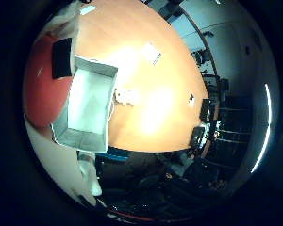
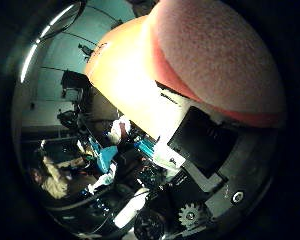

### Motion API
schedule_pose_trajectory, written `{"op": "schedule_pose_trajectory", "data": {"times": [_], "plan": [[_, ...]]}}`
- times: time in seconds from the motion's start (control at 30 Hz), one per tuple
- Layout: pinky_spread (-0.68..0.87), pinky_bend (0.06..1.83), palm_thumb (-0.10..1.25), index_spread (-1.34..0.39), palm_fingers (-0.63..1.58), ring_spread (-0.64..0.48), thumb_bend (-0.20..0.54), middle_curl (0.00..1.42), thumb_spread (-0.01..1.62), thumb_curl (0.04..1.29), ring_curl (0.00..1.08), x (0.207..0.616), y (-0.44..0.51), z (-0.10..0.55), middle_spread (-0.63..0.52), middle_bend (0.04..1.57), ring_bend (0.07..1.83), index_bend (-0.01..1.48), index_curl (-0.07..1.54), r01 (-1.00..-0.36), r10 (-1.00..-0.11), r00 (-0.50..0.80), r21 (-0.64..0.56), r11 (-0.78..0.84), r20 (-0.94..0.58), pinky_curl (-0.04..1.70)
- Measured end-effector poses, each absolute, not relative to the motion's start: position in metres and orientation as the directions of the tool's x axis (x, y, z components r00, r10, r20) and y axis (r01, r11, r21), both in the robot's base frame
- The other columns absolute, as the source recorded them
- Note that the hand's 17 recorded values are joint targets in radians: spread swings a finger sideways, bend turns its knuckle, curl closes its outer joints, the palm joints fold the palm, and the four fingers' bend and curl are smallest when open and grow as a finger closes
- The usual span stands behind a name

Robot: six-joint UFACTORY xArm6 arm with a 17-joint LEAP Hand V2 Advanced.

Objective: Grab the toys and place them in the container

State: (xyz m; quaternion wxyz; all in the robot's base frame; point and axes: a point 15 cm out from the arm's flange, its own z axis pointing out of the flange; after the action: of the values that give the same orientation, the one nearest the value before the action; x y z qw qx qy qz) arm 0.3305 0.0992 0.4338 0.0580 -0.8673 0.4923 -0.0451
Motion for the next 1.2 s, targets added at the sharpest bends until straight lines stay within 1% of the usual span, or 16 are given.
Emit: {"op": "schedule_pose_trajectory", "data": {"times": [0.07, 0.1, 0.13, 0.17, 0.2, 0.23, 0.33, 0.4, 0.47, 0.6, 0.73, 0.9, 1.03, 1.13, 1.2], "plan": [[-0.35, 0.98, 0.76, -0.35, 0.97, -0.25, -0.029, 0.8, 1.22, 0.35, 0.69, 0.327, 0.1, 0.427, -0.21, 1.01, 1.15, 0.58, 0.79, -0.85, -0.86, 0.51, -0.144, -0.507, 0.013, 0.92], [-0.39, 0.97, 0.73, -0.37, 0.88, -0.25, -0.026, 0.76, 1.21, 0.34, 0.67, 0.325, 0.099, 0.423, -0.21, 0.94, 1.14, 0.47, 0.77, -0.851, -0.86, 0.511, -0.136, -0.507, 0.01, 0.89], [-0.4, 0.96, 0.71, -0.38, 0.8, -0.25, -0.027, 0.74, 1.2, 0.32, 0.66, 0.323, 0.099, 0.42, -0.23, 0.88, 1.13, 0.42, 0.75, -0.852, -0.859, 0.511, -0.128, -0.508, 0.007, 0.87], [-0.41, 0.94, 0.7, -0.4, 0.78, -0.26, -0.028, 0.73, 1.2, 0.32, 0.64, 0.321, 0.099, 0.415, -0.23, 0.85, 1.13, 0.38, 0.73, -0.852, -0.859, 0.513, -0.119, -0.509, 0.005, 0.86], [-0.41, 0.91, 0.67, -0.42, 0.66, -0.25, -0.03, 0.71, 1.19, 0.31, 0.62, 0.32, 0.098, 0.414, -0.24, 0.81, 1.09, 0.34, 0.72, -0.852, -0.858, 0.514, -0.117, -0.51, 0.004, 0.84], [-0.4, 0.88, 0.65, -0.43, 0.62, -0.25, -0.027, 0.7, 1.18, 0.3, 0.61, 0.32, 0.098, 0.413, -0.25, 0.79, 1.07, 0.32, 0.71, -0.852, -0.857, 0.515, -0.115, -0.512, 0.004, 0.84], [-0.31, 0.76, 0.62, -0.46, 0.47, -0.25, -0.025, 0.68, 1.16, 0.29, 0.57, 0.319, 0.097, 0.412, -0.25, 0.77, 0.99, 0.33, 0.68, -0.849, -0.855, 0.519, -0.108, -0.516, 0.004, 0.82], [-0.18, 0.68, 0.59, -0.47, 0.36, -0.22, -0.027, 0.65, 1.14, 0.28, 0.54, 0.319, 0.096, 0.412, -0.25, 0.73, 0.92, 0.36, 0.66, -0.849, -0.854, 0.52, -0.105, -0.518, 0.008, 0.81], [-0.05, 0.64, 0.57, -0.47, 0.21, -0.16, -0.027, 0.61, 1.12, 0.28, 0.5, 0.317, 0.095, 0.411, -0.21, 0.62, 0.81, 0.37, 0.64, -0.848, -0.852, 0.523, -0.094, -0.522, 0.013, 0.78], [0.23, 0.59, 0.52, -0.43, 0.14, -0.03, -0.029, 0.5, 1.09, 0.27, 0.41, 0.309, 0.091, 0.405, -0.13, 0.47, 0.64, 0.31, 0.54, -0.848, -0.849, 0.528, -0.054, -0.528, 0.008, 0.71], [0.38, 0.51, 0.5, -0.43, 0.12, 0.06, -0.026, 0.42, 1.07, 0.27, 0.33, 0.305, 0.09, 0.4, -0.07, 0.33, 0.49, 0.28, 0.47, -0.842, -0.842, 0.539, -0.027, -0.539, 0.002, 0.61], [0.42, 0.42, 0.47, -0.43, 0.17, 0.12, -0.025, 0.37, 1.06, 0.27, 0.28, 0.304, 0.089, 0.4, -0.04, 0.24, 0.4, 0.21, 0.42, -0.838, -0.838, 0.546, -0.023, -0.546, 0.001, 0.51], [0.42, 0.38, 0.47, -0.42, 0.21, 0.13, -0.025, 0.35, 1.06, 0.27, 0.26, 0.304, 0.087, 0.402, -0.04, 0.2, 0.35, 0.18, 0.39, -0.831, -0.831, 0.556, -0.027, -0.556, 0.006, 0.45], [0.42, 0.37, 0.47, -0.42, 0.23, 0.13, -0.023, 0.34, 1.06, 0.27, 0.25, 0.303, 0.079, 0.402, -0.04, 0.19, 0.33, 0.18, 0.37, -0.819, -0.819, 0.573, -0.01, -0.574, 0.029, 0.42], [0.42, 0.36, 0.48, -0.42, 0.24, 0.13, -0.023, 0.34, 1.06, 0.27, 0.24, 0.303, 0.066, 0.404, -0.04, 0.19, 0.32, 0.18, 0.36, -0.823, -0.822, 0.568, 0.005, -0.568, 0.047, 0.41]]}}
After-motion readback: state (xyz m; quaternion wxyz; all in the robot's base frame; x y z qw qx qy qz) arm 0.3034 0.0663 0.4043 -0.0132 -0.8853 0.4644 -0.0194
